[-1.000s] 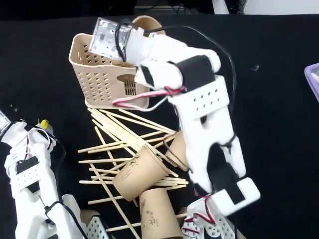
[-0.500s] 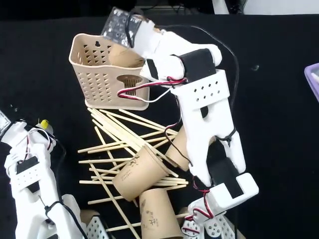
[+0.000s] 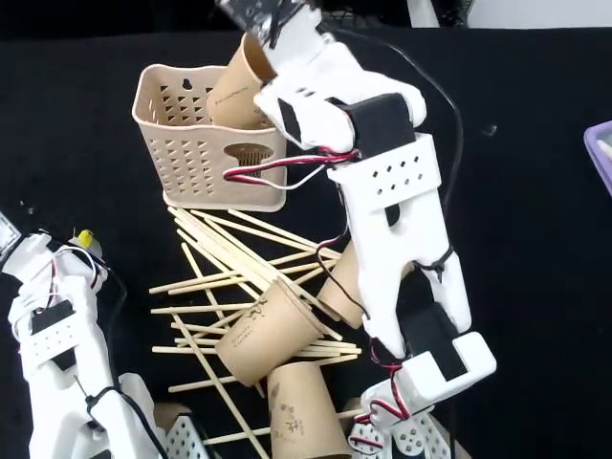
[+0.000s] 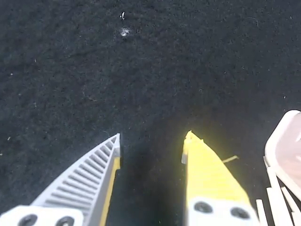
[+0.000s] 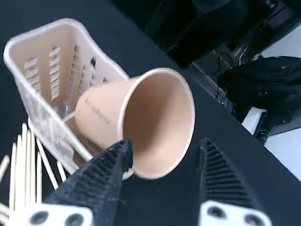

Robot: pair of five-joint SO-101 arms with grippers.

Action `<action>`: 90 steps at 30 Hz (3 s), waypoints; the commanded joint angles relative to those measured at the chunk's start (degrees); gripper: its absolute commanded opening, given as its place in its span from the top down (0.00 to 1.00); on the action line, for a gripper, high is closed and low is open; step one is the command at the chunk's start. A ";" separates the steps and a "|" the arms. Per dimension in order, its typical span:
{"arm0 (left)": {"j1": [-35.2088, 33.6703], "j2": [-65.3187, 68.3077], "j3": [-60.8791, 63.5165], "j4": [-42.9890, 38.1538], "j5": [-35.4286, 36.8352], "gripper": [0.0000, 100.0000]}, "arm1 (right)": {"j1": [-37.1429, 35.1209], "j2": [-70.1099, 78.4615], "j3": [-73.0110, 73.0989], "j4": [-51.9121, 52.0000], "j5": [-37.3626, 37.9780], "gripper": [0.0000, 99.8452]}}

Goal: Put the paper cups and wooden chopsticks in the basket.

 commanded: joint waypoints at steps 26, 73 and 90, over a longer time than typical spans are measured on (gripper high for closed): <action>0.84 -0.70 -0.22 -0.97 0.09 0.78 | -8.00 -0.04 2.86 -10.90 -7.12 0.77; 1.10 -0.62 -0.22 -1.05 0.09 0.78 | 16.97 -15.43 57.63 13.80 34.46 0.77; 1.10 -0.62 -0.22 -0.97 0.09 0.78 | 20.13 -27.21 49.27 24.09 38.51 0.99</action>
